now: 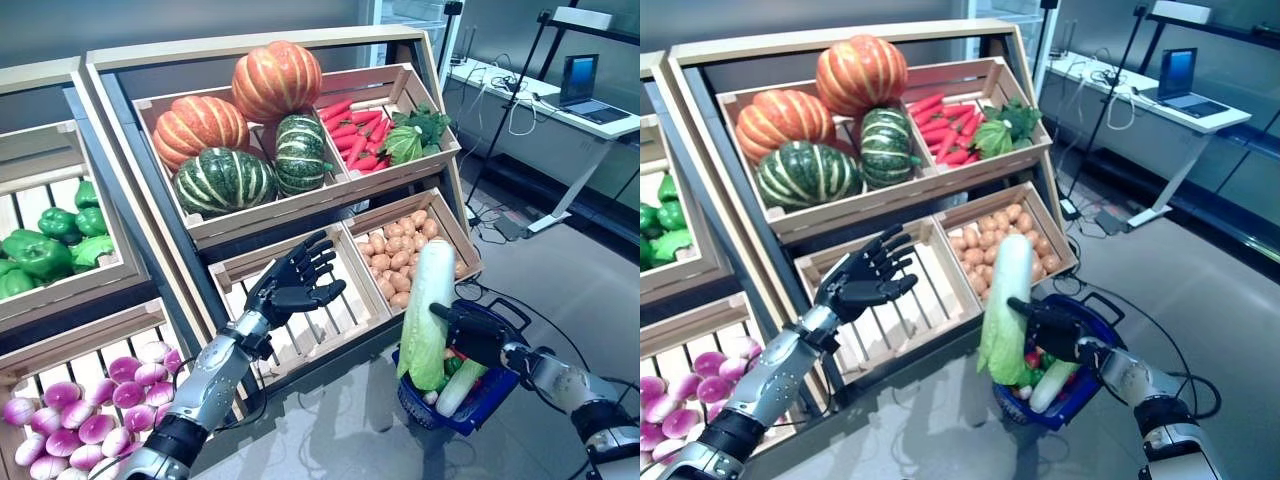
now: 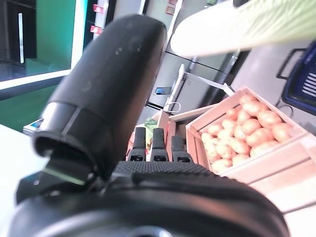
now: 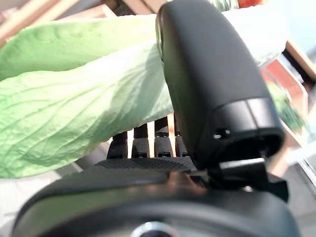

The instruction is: Put vegetables into the basket

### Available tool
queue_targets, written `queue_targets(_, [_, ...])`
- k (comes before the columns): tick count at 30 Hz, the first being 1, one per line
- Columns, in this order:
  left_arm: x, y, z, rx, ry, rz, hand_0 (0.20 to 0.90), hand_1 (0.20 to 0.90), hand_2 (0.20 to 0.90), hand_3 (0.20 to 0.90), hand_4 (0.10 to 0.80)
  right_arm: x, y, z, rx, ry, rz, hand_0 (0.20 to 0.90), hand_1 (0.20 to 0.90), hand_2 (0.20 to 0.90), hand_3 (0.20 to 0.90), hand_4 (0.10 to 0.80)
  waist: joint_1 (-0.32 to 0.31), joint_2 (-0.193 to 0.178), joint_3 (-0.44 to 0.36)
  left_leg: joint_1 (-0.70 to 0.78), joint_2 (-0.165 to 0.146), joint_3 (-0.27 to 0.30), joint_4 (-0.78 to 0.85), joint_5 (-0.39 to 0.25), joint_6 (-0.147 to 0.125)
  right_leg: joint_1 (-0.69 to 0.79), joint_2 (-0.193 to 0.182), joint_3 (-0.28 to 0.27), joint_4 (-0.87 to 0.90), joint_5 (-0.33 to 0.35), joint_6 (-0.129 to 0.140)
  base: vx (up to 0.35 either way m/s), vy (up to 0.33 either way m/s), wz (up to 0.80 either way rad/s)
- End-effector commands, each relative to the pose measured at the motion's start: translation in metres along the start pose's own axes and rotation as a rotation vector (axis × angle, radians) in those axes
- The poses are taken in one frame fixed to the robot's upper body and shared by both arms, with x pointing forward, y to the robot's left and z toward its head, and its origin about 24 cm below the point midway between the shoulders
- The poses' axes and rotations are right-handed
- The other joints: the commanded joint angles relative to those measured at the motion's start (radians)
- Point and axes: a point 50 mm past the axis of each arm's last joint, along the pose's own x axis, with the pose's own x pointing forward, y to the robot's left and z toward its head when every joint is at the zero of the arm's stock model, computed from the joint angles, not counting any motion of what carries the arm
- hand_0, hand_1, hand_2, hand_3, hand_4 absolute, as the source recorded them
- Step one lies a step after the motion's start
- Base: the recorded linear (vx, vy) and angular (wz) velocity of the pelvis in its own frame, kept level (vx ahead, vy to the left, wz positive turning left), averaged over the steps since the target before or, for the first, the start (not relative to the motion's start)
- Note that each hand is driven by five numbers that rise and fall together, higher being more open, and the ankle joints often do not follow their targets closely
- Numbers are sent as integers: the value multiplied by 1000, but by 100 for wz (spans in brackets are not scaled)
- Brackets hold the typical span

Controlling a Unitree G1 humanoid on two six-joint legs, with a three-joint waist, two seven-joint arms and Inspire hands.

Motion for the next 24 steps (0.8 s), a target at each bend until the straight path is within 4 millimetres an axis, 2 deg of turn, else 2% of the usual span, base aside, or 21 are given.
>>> queue_targets(1, [22, 3, 59, 127, -259, 18, 900, 900, 900, 900, 800, -12, 6, 75, -83, -357, -57, 300, 300, 300, 300, 400, 1, -13, -13, 27, -27, 20, 2, -106, 10, 19, 16, 6, 2, -4, -50, 28, -52, -11])
queue_targets(4, [23, 4, 60, 170, -264, 63, 900, 900, 900, 900, 800, -16, 1, 87, -44, -478, -171, 300, 300, 300, 300, 400, 2, -7, 5, 25, -27, 16, 2, -107, 9, 14, 17, 11, 3, -5, -52, 13, -43, -5])
queue_targets(7, [25, 3, 51, 179, -242, 95, 900, 900, 900, 900, 800, -13, 6, 96, -7, -577, -264, 300, 300, 300, 300, 400, 5, 3, 27, 17, -28, 12, 2, -105, 10, 0, 18, 17, 14, -9, -56, 4, -45, -3])
queue_targets(11, [28, -5, 38, 218, -212, 98, 900, 900, 900, 900, 800, -7, 15, 109, 48, -666, -381, 300, 300, 300, 300, 400, 14, 22, 68, -7, -30, -1, 2, -96, 12, -34, 19, 24, 35, -15, -62, -31, -46, -1])
queue_targets(17, [31, -16, 34, 219, -228, 71, 900, 900, 900, 900, 800, -11, 18, 129, 51, -752, -503, 300, 300, 300, 300, 400, 25, 49, 126, -48, -38, -18, 30, -95, 13, -71, 14, 20, 64, -24, -70, -42, -29, 0])
queue_targets(21, [34, -24, 45, 154, -316, 46, 900, 900, 900, 900, 800, -27, 24, 166, 53, -873, -550, 300, 300, 300, 300, 400, 30, 93, 220, -171, -64, -23, 193, -127, 12, -175, -10, 5, 190, -63, -84, -143, 8, 5])
queue_targets(23, [34, -28, 52, 134, -368, 40, 900, 900, 900, 900, 800, -33, 34, 181, 31, -929, -556, 300, 300, 300, 300, 400, 24, 109, 284, -272, -68, 1, 368, -187, 19, -281, -35, -4, 352, -115, -96, -279, 28, 10])
queue_targets(24, [31, -29, 55, 110, -390, 37, 900, 900, 900, 900, 800, -35, 39, 188, 14, -951, -563, 300, 300, 300, 300, 400, 23, 114, 323, -358, -68, 16, 504, -234, 30, -373, -51, -3, 497, -155, -110, -293, 12, 7])
